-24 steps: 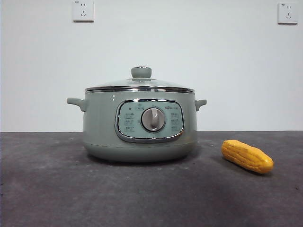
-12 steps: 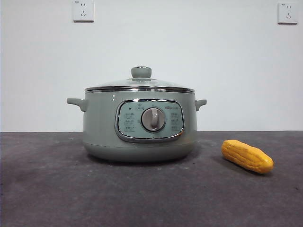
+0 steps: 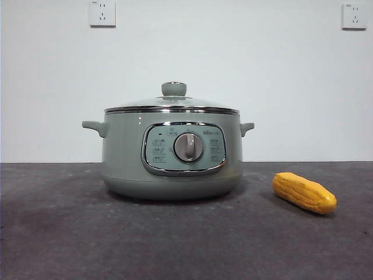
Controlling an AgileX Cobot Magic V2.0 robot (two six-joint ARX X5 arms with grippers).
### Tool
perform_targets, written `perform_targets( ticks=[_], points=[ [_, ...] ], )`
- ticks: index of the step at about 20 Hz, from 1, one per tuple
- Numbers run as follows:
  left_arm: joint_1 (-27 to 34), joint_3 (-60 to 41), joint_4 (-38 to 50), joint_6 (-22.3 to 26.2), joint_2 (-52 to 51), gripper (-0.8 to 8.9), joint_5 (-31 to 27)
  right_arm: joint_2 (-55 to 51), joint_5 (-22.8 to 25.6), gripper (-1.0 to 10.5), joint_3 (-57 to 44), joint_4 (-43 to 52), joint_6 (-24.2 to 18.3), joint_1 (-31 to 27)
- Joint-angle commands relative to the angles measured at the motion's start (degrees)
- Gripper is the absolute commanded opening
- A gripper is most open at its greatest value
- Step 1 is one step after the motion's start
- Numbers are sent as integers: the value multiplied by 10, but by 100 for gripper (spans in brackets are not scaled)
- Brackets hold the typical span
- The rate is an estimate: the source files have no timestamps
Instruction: Pick up the corn,open the lid,put the corn in the pot,close the lid
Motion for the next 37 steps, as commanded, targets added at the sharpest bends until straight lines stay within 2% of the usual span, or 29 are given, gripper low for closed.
perform_targets(
  ticks=[1, 5, 10, 14, 23, 25, 33, 35, 37],
  points=[
    [-1, 13, 3, -4, 5, 578, 7, 0, -2, 599, 2, 4, 4, 0],
    [-1, 22, 16, -6, 16, 576, 45, 25, -2, 598, 2, 16, 10, 0],
    [-1, 22, 15, -6, 23, 576, 45, 86, -2, 595, 2, 50, 25, 1],
    [-1, 22, 15, -6, 25, 576, 45, 177, 3, 594, 2, 112, 41, 2],
    [-1, 22, 15, -6, 28, 576, 45, 430, 146, 586, 3, 245, 45, 99],
    [-1, 22, 15, -6, 28, 576, 45, 468, 164, 505, 3, 266, 45, 112],
    [-1, 22, 15, -6, 34, 576, 45, 559, 182, 480, 3, 284, 55, 147],
    [-1, 22, 15, -6, 37, 576, 45, 570, 184, 344, 3, 285, 56, 155],
    [-1, 22, 15, -6, 40, 576, 45, 581, 184, 307, 3, 287, 56, 162]
  ],
)
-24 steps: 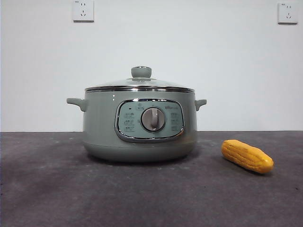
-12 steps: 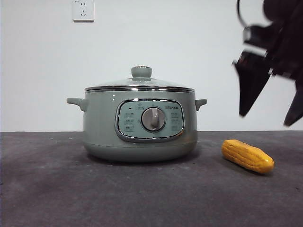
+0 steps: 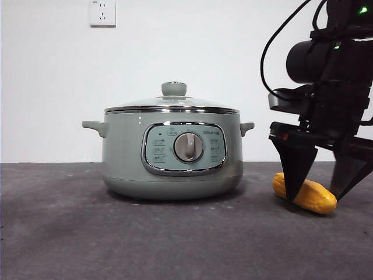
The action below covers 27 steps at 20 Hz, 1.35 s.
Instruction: Pick up the corn,open the lid,put the corn in the pot,close the lid
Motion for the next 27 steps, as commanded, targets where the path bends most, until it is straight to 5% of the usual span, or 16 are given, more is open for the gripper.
perform_targets(
  ticks=[1, 4, 8, 13, 20, 27],
  points=[
    [-1, 1, 4, 0, 1, 576, 2, 16, 3, 297, 1, 3, 6, 5],
    [-1, 1, 4, 0, 2, 576, 2, 17, 9, 73, 1, 3, 9, 4],
    [-1, 1, 5, 0, 4, 576, 2, 17, 9, -11, 1, 2, 9, 4],
    [-1, 1, 38, -5, 30, 574, 2, -30, 9, -16, 1, -31, 2, 4],
    [-50, 25, 179, -32, 150, 565, 4, -272, 9, -16, 1, -84, 3, 3],
    [-189, 164, 246, 2, 359, 565, -137, -460, 9, -15, 1, -125, 10, 3]
  ],
)
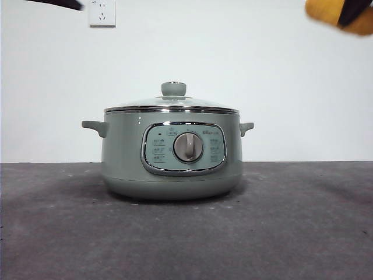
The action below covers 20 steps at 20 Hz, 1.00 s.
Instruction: Pick up the corn,open the lid,put the corn in the pot,close the lid
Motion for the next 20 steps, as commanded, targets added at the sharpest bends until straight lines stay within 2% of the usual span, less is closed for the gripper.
perform_targets(
  ticks=[1, 4, 8, 15, 20],
  points=[
    [-33, 45, 7, 34, 64, 565, -48, -28, 0, -15, 1, -18, 7, 0],
    [-70, 118, 9, 59, 154, 565, -118, -56, 0, -15, 1, -50, 7, 0],
    [-96, 167, 38, 82, 239, 565, -175, -74, -2, -15, 1, -84, 15, 0],
    [-99, 167, 97, 83, 313, 565, -202, -88, -2, -15, 1, -92, 17, 0],
    [-100, 167, 104, 83, 342, 565, -202, -88, -2, -15, 1, -91, 17, 0]
  ],
)
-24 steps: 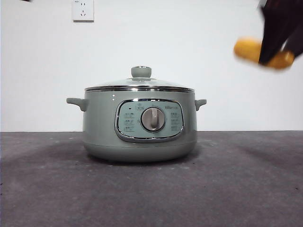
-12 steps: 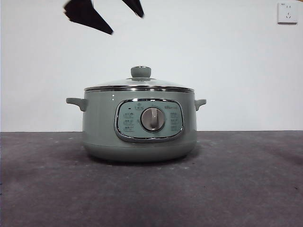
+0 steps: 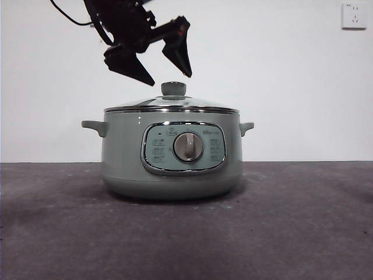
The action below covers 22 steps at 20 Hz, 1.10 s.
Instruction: Pick up the corn,open the lid,put the corn in the pot,close the lid
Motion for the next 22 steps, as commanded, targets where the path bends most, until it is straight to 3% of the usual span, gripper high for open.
perform_targets(
  ticks=[1, 8, 11, 14, 17, 19, 21, 22],
  points=[
    [-3, 0, 5, 2, 17, 565, -2, -1, -2, -15, 1, 4, 6, 0],
    [-6, 0, 10, -4, 34, 535, -2, -1, -2, -15, 1, 7, 6, 0],
    [-9, 0, 10, -4, 34, 297, -2, -1, -1, -15, 1, 7, 6, 0],
    [-10, 0, 9, -4, 34, 238, -1, -1, -1, -15, 1, 7, 6, 0],
    [-12, 0, 9, -4, 34, 88, -1, -1, -2, -15, 1, 7, 6, 0],
    [-12, 0, 9, -11, 34, 83, -1, -1, -2, -15, 1, 7, 6, 0],
    [-12, 0, 9, -14, 34, -17, -1, -1, -2, -14, 1, 7, 5, 0],
    [-12, 0, 9, -14, 34, -8, -1, -1, -2, -12, 1, 7, 5, 0]
  ],
)
